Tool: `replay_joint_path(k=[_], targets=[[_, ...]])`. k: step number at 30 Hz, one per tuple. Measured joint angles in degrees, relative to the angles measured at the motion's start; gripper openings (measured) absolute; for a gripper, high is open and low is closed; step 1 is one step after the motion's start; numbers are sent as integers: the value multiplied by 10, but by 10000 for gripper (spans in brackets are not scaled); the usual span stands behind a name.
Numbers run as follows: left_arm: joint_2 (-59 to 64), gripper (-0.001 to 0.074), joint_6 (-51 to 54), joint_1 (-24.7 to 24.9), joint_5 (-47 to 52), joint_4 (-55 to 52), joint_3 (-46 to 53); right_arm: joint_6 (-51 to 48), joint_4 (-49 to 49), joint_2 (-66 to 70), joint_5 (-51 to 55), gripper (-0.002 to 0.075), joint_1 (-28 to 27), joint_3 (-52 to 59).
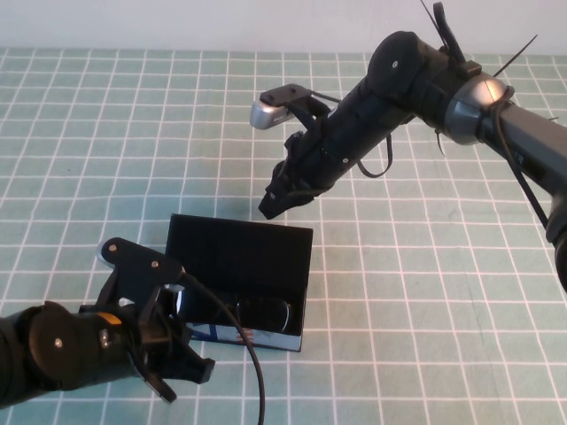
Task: Return glasses to glasses case
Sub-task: Close the glasses case
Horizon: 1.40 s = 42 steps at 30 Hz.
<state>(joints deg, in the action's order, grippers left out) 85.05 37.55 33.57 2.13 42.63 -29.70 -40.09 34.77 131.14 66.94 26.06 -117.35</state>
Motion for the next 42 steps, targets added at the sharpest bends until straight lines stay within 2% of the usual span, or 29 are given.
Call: replay_joint_path(k=[4,9,19,27,32,42], targets=[[0,-1,0,0,0,0,0,0,1,9,-18,-11,0,0],[0,-1,0,0,0,0,0,0,19,30,16,-11,0,0],[33,-1,0,0,-1,0,0,-46,65,12,25,-11,0,3],[36,-1,0,0,-14,0,0,-46,79,-18,25,-11,6,76],[36,-1,0,0,-14,0,0,-46,78,-22,25,-11,22,117],[31,-1,1,0,-6,-3,-3,-46,75,-23,23,-11,59,122]])
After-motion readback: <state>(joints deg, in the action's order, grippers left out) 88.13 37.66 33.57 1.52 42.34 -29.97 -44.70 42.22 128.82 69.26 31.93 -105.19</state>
